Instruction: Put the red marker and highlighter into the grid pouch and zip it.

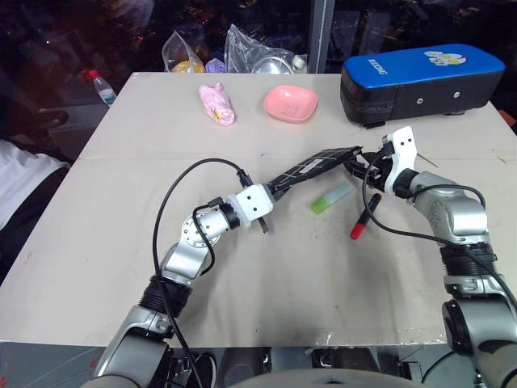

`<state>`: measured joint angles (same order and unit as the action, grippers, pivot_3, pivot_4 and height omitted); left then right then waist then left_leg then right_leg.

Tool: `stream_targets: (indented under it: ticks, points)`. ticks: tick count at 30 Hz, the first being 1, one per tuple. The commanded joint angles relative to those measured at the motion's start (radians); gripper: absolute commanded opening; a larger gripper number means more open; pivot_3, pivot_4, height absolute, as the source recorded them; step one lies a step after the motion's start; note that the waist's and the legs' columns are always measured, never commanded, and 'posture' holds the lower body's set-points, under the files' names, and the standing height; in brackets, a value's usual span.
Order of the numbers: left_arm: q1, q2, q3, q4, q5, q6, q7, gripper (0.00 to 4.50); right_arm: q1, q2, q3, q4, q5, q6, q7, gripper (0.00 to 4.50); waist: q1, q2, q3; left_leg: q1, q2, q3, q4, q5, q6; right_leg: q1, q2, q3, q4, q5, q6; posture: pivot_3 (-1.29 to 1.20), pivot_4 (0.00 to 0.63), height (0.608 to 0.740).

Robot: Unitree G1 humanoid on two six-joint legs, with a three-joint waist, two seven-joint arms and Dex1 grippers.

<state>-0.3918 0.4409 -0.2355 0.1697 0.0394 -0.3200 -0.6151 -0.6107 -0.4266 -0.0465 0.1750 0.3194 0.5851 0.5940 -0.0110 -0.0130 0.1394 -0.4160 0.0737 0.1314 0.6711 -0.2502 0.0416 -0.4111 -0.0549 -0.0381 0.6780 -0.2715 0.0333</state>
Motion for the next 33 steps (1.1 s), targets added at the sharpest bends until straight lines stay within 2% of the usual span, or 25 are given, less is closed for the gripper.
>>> stream_targets:
  ticks: [1,3,4,19,33]
  points:
    - [-0.006,-0.004,0.023,-0.014,0.0,-0.012,0.005,0.0,-0.015,-0.016,-0.006,-0.026,-0.007,-0.024,0.014,0.93,0.0,0.0,0.0,0.0,0.0,0.0,0.0,0.0,0.0,0.0,0.0,0.0,0.0,0.0,0.0,0.0,0.15,0.74]
    - [-0.003,-0.004,0.023,-0.012,0.001,-0.013,0.006,0.0,-0.014,-0.018,-0.009,-0.031,-0.008,-0.023,0.016,0.11,0.0,0.0,0.0,0.0,0.0,0.0,0.0,0.0,0.0,0.0,0.0,0.0,0.0,0.0,0.0,0.0,0.15,0.74]
    - [-0.003,-0.004,0.023,-0.012,0.001,-0.012,0.007,0.0,-0.013,-0.02,-0.01,-0.036,-0.008,-0.02,0.017,0.04,0.0,0.0,0.0,0.0,0.0,0.0,0.0,0.0,0.0,0.0,0.0,0.0,0.0,0.0,0.0,0.0,0.15,0.74]
    - [-0.007,-0.03,0.024,0.007,0.019,-0.006,0.037,0.0,0.03,-0.101,0.097,-0.172,-0.044,0.006,0.116,0.04,0.0,0.0,0.0,0.0,0.0,0.0,-0.001,0.0,0.0,0.0,0.0,0.0,0.0,0.0,0.0,0.0,0.15,0.74]
    - [-0.014,-0.041,0.026,0.017,0.029,-0.009,0.051,0.0,0.042,-0.123,0.145,-0.235,-0.042,0.027,0.181,0.04,0.001,0.0,0.0,0.0,0.0,0.0,0.0,0.0,0.0,0.0,0.0,0.0,0.0,0.0,0.0,0.0,0.15,0.74]
